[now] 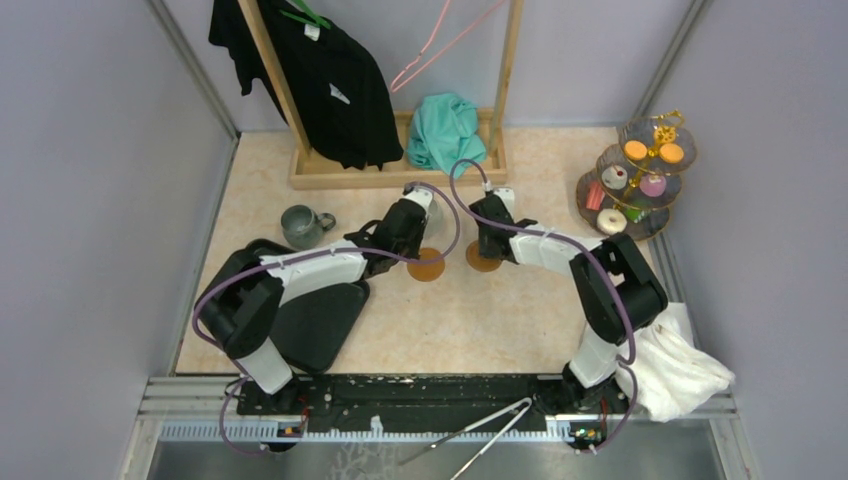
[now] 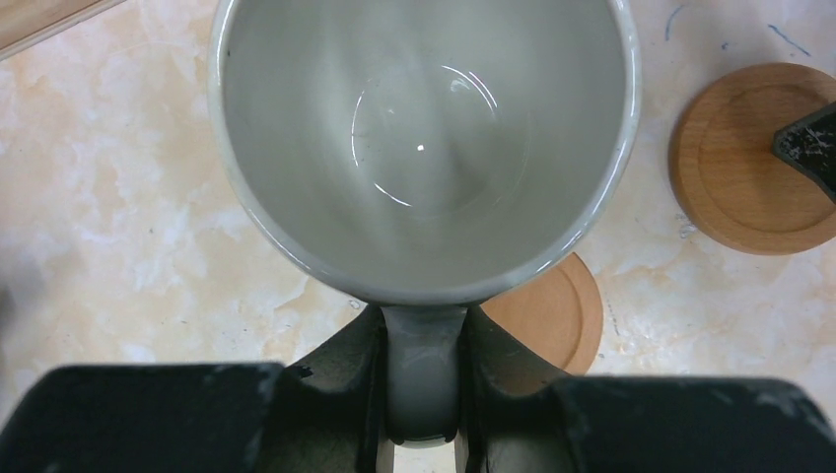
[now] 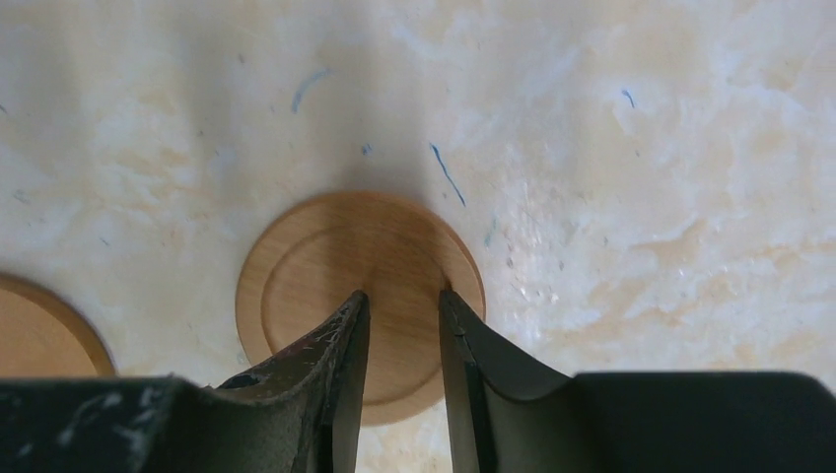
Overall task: Serve the afternoon tea
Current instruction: Pick up the cup at the center of the board.
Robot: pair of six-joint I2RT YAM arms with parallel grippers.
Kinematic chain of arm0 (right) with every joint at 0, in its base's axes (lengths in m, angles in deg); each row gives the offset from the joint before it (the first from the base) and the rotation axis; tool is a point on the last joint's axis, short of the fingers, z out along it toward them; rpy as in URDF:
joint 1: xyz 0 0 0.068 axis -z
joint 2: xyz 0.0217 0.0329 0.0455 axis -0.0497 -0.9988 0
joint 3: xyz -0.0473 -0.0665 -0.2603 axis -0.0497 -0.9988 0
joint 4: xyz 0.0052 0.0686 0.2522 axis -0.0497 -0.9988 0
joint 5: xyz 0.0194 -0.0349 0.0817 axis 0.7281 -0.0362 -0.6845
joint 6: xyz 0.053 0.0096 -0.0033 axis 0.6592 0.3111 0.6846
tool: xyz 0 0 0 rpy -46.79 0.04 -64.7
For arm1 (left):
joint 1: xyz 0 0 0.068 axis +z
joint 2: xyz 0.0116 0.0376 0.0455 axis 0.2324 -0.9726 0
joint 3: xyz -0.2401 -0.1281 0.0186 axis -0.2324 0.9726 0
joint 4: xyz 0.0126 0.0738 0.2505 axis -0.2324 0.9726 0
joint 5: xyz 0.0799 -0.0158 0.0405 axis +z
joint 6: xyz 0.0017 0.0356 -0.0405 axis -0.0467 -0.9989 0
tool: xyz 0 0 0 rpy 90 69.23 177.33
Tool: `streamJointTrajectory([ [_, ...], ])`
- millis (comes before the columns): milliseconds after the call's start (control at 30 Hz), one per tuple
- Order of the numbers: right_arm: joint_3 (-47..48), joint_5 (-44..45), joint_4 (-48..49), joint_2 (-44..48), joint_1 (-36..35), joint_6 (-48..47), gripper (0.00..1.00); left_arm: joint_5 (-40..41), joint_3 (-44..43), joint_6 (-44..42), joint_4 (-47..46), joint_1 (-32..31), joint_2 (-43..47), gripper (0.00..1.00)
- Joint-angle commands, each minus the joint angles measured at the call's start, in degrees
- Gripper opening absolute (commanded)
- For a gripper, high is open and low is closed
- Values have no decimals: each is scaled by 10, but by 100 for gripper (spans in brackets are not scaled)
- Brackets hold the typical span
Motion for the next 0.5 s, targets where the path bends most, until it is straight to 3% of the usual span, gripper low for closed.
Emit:
streamJointTrajectory([
  [0,-16,4,-45,57,7,-3,32,18,-13,-5,-64,-7,39,0],
  [467,50,89,-126,121,33,-21,35,-2,-36,-19,-88,-49,29,0],
])
